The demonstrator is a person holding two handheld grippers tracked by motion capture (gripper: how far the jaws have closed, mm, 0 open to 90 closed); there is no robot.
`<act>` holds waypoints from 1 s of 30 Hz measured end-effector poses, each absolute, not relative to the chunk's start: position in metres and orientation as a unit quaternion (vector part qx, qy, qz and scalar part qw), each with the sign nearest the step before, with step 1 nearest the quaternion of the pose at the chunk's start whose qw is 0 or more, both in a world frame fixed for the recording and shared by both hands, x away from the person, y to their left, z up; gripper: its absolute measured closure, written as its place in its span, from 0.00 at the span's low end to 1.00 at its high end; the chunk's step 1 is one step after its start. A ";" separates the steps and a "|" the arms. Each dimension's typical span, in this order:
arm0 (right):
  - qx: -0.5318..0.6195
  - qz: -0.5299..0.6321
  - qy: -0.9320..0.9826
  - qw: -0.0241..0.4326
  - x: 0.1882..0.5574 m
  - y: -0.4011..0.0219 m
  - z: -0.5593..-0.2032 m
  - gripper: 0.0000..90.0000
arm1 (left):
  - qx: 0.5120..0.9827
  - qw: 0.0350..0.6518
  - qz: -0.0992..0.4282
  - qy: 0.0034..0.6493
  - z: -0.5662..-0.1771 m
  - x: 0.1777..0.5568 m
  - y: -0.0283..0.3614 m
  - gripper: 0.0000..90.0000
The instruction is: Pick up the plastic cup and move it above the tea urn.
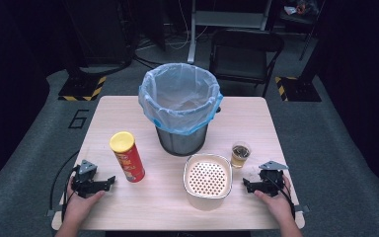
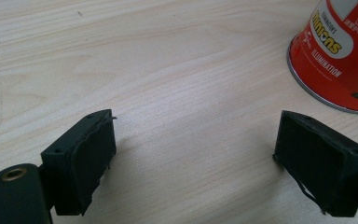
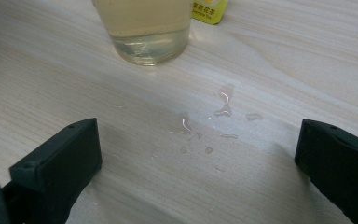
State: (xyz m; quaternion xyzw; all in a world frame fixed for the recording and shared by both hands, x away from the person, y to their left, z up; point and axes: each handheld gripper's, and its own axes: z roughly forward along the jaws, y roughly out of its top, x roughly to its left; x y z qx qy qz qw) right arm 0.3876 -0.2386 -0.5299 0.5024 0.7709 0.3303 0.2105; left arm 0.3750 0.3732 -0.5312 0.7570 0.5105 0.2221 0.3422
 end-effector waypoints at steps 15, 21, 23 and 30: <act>0.487 0.338 0.777 0.212 0.382 -0.242 -0.525 0.27 | 0.751 0.340 0.227 0.518 -0.531 0.375 0.371 0.14; 0.502 0.334 0.777 0.180 0.380 -0.245 -0.515 0.50 | 0.750 0.338 0.224 0.523 -0.531 0.375 0.371 0.14; 0.510 0.337 0.771 0.179 0.375 -0.242 -0.503 0.55 | 0.750 0.338 0.224 0.522 -0.531 0.375 0.371 0.14; 0.468 0.412 0.762 0.176 0.361 -0.218 -0.436 0.69 | 0.750 0.338 0.224 0.522 -0.531 0.375 0.371 0.14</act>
